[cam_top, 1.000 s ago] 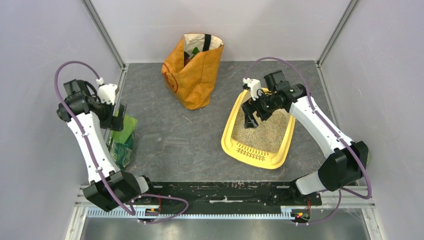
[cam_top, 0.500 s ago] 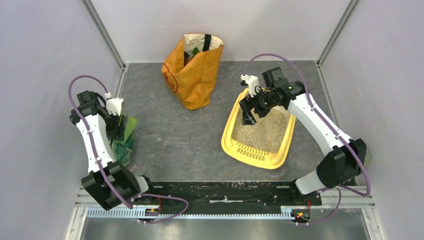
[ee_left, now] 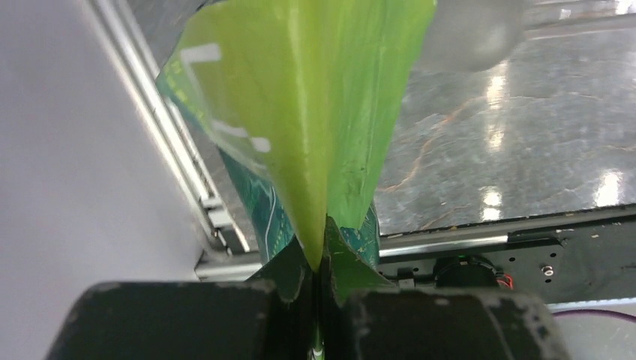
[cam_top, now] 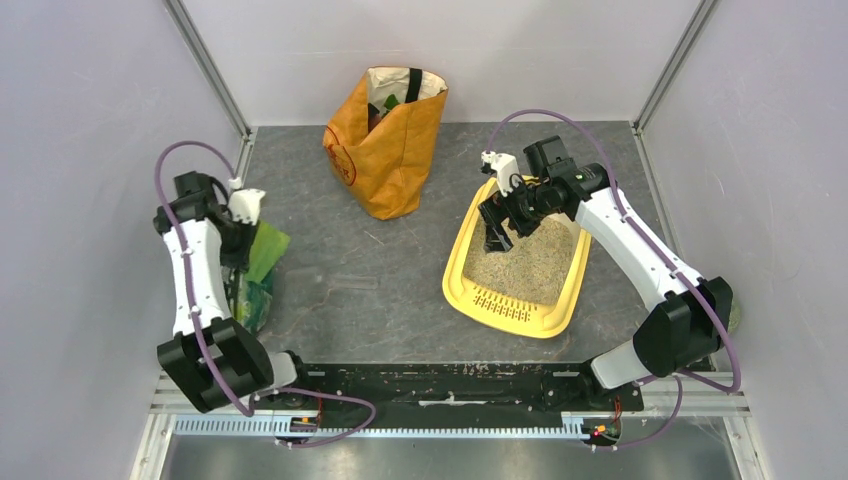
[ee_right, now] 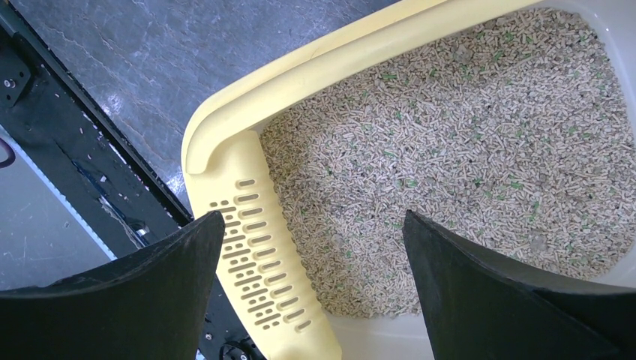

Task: Fill the litter box with clean litter

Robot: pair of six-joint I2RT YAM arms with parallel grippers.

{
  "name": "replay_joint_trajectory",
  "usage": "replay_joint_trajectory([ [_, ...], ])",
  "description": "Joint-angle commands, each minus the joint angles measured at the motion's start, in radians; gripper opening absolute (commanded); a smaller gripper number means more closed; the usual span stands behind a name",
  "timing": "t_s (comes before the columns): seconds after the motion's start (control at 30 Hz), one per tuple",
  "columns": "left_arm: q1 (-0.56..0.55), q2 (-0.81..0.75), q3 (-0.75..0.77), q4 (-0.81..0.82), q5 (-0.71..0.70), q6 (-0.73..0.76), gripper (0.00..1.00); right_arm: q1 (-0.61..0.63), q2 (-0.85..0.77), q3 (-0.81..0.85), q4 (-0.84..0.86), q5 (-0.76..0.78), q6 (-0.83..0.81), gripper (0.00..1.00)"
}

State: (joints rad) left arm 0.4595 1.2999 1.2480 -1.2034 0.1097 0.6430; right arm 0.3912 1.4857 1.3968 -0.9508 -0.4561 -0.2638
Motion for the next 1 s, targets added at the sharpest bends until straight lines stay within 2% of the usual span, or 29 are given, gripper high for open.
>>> replay_joint_trajectory([
  [0.0,-0.175,-0.017,0.064,-0.005,0.127,-0.069,0.02,0.003,-0.029,-0.005,0.026,-0.005,0.003,0.96],
  [0.17,-0.352,0.011,0.081,-0.021,0.195,-0.165,0.02,0.004,-0.035,-0.012,0.027,0.009,0.003,0.97],
  [0.43,-0.596,0.097,0.134,0.037,0.220,-0.171,0.02,0.003,-0.033,-0.010,0.026,0.002,0.005,0.97],
  [0.67,-0.679,0.188,0.270,-0.030,0.204,-0.001,0.02,0.003,0.003,0.029,0.032,-0.041,0.005,0.97],
  [0.83,-0.683,0.192,0.305,-0.038,0.169,0.075,0.03,0.003,0.034,0.065,0.050,-0.069,0.010,0.97],
  [0.9,-0.680,0.186,0.311,-0.033,0.140,0.078,0.20,0.004,0.045,0.078,0.064,-0.082,0.003,0.97],
  [0.97,-0.661,0.176,0.329,-0.032,0.144,0.054,0.47,0.004,0.058,0.097,0.081,-0.101,-0.001,0.97],
])
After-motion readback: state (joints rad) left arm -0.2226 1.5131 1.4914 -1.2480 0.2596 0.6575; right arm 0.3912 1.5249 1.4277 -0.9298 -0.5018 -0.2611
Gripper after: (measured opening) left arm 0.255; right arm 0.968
